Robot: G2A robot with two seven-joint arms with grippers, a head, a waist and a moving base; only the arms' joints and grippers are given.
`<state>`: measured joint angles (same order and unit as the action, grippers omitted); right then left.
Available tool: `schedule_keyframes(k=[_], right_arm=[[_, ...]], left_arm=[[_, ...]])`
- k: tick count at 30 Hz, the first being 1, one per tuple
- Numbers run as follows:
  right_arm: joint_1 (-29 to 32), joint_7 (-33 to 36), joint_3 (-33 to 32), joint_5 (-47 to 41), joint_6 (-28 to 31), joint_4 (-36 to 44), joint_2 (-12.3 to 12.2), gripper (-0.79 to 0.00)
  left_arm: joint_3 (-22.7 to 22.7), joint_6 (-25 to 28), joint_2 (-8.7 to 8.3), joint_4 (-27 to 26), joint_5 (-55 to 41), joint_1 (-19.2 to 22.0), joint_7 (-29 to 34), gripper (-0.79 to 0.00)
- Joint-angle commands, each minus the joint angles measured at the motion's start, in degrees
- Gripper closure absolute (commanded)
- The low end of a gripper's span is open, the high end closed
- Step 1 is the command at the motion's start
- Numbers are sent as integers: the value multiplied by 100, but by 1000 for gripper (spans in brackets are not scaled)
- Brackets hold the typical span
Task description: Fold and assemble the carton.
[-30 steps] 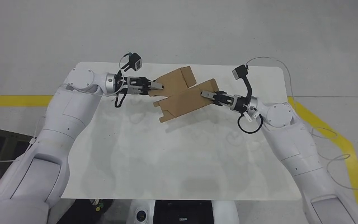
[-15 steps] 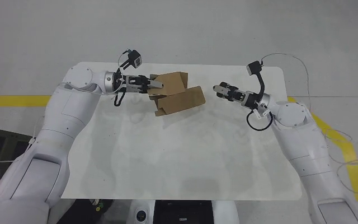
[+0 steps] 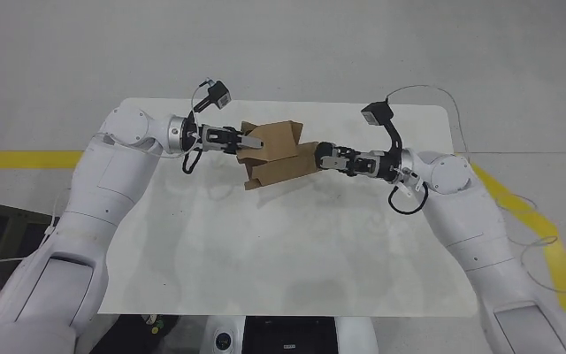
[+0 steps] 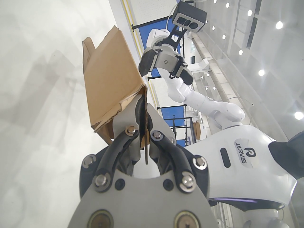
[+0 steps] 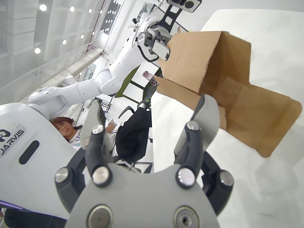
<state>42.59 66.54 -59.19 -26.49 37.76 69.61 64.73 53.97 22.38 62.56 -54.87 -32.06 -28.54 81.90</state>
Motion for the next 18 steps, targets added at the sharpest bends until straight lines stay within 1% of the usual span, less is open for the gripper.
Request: schedule_keyframes(k=[1,12,18], right_arm=[[-102,28,108,-49,-30,-97,32,-342],[-576,126,529,-118,-128,-724,164,-317],[-736,94,715,-123,-97,-950,249,-311]], left_arm=[[27,-11,-22,-122,28,-51,11,0],[150,-23,-161,-779,196,-318,23,0],[176,-40,-229,-1016,211,-416,40,0]])
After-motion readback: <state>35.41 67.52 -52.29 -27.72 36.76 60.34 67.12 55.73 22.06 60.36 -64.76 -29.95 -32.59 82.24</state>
